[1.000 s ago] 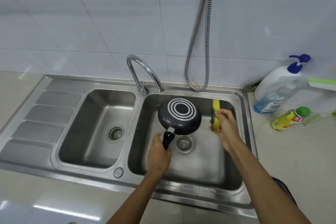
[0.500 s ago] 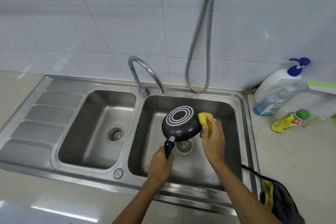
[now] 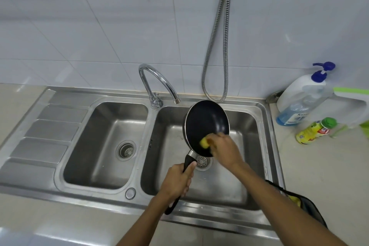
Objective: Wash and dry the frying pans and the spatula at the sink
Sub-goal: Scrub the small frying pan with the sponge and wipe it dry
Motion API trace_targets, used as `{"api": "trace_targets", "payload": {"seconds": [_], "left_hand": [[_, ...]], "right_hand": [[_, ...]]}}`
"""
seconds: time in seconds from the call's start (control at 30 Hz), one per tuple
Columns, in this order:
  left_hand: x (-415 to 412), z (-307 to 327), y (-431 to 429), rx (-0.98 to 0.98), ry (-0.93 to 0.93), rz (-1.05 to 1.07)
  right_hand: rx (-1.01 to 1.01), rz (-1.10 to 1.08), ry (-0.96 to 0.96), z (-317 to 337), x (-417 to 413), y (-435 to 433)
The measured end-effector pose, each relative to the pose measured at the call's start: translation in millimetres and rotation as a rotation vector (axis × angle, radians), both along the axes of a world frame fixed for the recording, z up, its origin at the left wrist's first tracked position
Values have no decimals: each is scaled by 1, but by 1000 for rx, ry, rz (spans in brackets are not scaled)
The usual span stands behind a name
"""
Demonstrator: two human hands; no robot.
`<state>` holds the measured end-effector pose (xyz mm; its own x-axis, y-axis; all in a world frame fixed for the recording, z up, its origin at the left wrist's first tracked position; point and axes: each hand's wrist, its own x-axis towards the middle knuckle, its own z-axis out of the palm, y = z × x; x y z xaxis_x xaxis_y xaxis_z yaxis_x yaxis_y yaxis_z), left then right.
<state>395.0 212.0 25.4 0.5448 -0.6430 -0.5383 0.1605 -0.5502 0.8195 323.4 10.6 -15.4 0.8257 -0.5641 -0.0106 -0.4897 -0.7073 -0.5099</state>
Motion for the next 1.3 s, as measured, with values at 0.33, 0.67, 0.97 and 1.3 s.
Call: {"api": "trace_targets", "payload": {"seconds": [0.33, 0.67, 0.97, 1.3], "left_hand": [[15, 15, -16, -59, 154, -60], [13, -7, 16, -1, 224, 6], [19, -12, 34, 33, 180, 107], [14, -6, 35, 21, 170, 145]], "right_hand": [[15, 25, -128, 43, 61, 26], [481, -242, 85, 23, 4, -17], [1825, -566, -486, 41, -43, -35], [709, -767, -28, -6, 0, -40]]}}
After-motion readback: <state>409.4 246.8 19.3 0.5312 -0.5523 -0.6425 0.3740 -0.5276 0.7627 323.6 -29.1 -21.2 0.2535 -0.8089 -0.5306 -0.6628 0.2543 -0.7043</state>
